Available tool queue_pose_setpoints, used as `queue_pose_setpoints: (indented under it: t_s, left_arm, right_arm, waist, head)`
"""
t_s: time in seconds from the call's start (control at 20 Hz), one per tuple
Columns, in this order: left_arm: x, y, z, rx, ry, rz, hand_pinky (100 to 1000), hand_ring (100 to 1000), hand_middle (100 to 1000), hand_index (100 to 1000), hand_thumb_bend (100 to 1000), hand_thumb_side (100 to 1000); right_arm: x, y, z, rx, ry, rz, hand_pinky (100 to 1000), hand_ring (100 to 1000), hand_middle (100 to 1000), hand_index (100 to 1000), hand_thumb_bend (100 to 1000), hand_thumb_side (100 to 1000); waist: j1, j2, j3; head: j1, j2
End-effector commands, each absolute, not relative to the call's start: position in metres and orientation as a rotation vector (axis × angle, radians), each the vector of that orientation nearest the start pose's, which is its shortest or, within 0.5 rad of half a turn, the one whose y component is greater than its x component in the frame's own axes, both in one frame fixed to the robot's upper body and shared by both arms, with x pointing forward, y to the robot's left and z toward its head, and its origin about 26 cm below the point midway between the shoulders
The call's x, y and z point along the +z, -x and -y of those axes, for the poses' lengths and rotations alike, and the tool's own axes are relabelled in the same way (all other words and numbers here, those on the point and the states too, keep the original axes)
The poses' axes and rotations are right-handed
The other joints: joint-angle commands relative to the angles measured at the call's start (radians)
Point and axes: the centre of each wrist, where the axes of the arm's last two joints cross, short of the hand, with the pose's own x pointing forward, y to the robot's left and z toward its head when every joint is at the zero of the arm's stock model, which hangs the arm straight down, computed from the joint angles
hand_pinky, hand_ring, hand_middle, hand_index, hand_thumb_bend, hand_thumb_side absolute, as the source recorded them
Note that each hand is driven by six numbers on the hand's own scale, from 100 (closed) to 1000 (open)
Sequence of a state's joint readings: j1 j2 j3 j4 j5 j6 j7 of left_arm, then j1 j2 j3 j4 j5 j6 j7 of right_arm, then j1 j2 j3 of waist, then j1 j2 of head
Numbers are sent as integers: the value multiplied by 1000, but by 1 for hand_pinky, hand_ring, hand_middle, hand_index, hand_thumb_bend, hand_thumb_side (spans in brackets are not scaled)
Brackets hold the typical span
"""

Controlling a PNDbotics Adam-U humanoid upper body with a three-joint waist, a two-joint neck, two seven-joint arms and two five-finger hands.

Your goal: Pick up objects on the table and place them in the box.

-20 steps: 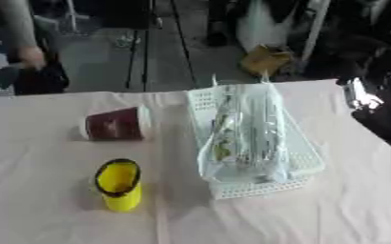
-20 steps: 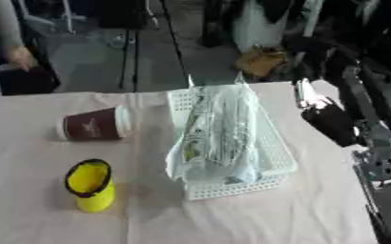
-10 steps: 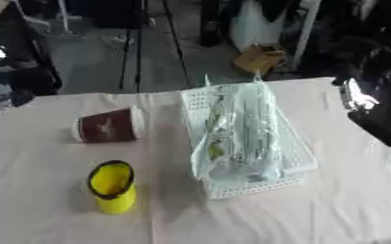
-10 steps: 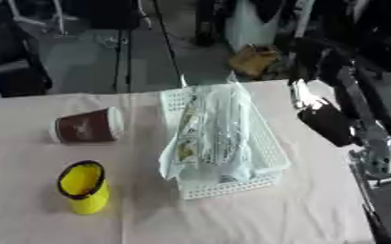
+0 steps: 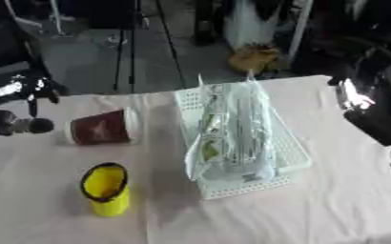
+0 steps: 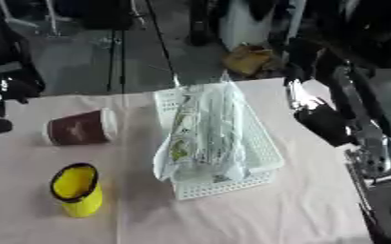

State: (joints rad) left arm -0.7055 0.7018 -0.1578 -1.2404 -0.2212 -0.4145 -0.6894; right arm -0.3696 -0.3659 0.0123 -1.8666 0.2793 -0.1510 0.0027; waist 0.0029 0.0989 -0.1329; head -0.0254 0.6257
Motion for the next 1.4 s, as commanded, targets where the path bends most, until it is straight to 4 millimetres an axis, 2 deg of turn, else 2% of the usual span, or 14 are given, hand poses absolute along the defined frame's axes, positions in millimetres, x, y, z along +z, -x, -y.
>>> queue_pose_setpoints:
  t_s: [0.05,0.15,0.2,0.35,0.4,0.45,0.5,0.55,0.6,0.8,0.95,1.15,1.4]
  left_arm:
    - [222,-416,-355,-1889,-273,1535,508,760,801,901,813,763]
    - [220,-415,-353,-1952,-269,1486,533,766,804,905,829,734]
    - [219,-414,-352,-1979,-272,1467,537,771,815,919,824,688]
    - [215,-411,-350,-2022,-283,1441,543,774,818,920,827,677]
    - [212,-411,-350,-2023,-277,1427,623,792,823,919,872,632]
    - [213,-410,-348,-2060,-302,1397,626,792,823,918,875,629]
    - [213,-410,-346,-2087,-326,1378,689,807,824,914,917,608]
    - [213,-409,-343,-2119,-357,1364,689,807,824,914,917,608]
    - [212,-409,-341,-2141,-384,1355,760,827,830,916,972,585]
    - [205,-412,-328,-2217,-466,1324,775,837,841,927,1000,541]
    - [195,-416,-318,-2219,-460,1363,728,810,812,931,1000,555]
    - [186,-421,-306,-2218,-416,1425,713,809,812,928,1000,640]
    - [180,-424,-297,-2194,-347,1499,705,809,814,926,1000,702]
  right_arm:
    - [204,-326,267,643,486,2347,575,653,788,900,100,546]
    - [204,-326,267,643,486,2347,575,653,788,900,100,546]
    - [204,-326,267,643,486,2347,575,653,788,900,100,546]
    - [204,-326,267,643,485,2347,575,653,788,900,100,546]
    - [204,-326,267,644,485,2347,575,653,788,900,100,547]
    - [204,-326,267,645,485,2346,574,653,788,900,100,547]
    - [204,-326,267,646,485,2346,575,653,788,900,100,546]
    - [204,-326,267,646,484,2347,575,653,788,900,100,546]
    - [204,-326,267,647,484,2347,575,653,788,900,100,546]
    - [204,-326,267,646,482,2346,574,653,788,900,100,546]
    - [204,-326,267,647,479,2345,574,653,788,900,100,546]
    - [204,-326,266,648,476,2347,574,653,788,900,100,545]
    - [204,-327,265,650,472,2348,574,652,788,900,100,546]
  waist:
    - [2,-13,0]
    - [3,-13,0]
    - [3,-13,0]
    - [3,-13,0]
    - [3,-12,1]
    - [4,-13,2]
    - [5,-13,2]
    - [5,-13,3]
    - [5,-13,3]
    - [2,-13,2]
    - [0,-13,0]
    - [-1,-13,-3]
    - [0,-12,-6]
  head:
    - [2,4]
    - [3,7]
    - [2,8]
    - [2,9]
    - [1,9]
    - [0,9]
    - [-1,9]
    - [-2,9]
    - [-4,10]
    - [-8,15]
    - [-11,17]
    - [-12,16]
    - [-11,13]
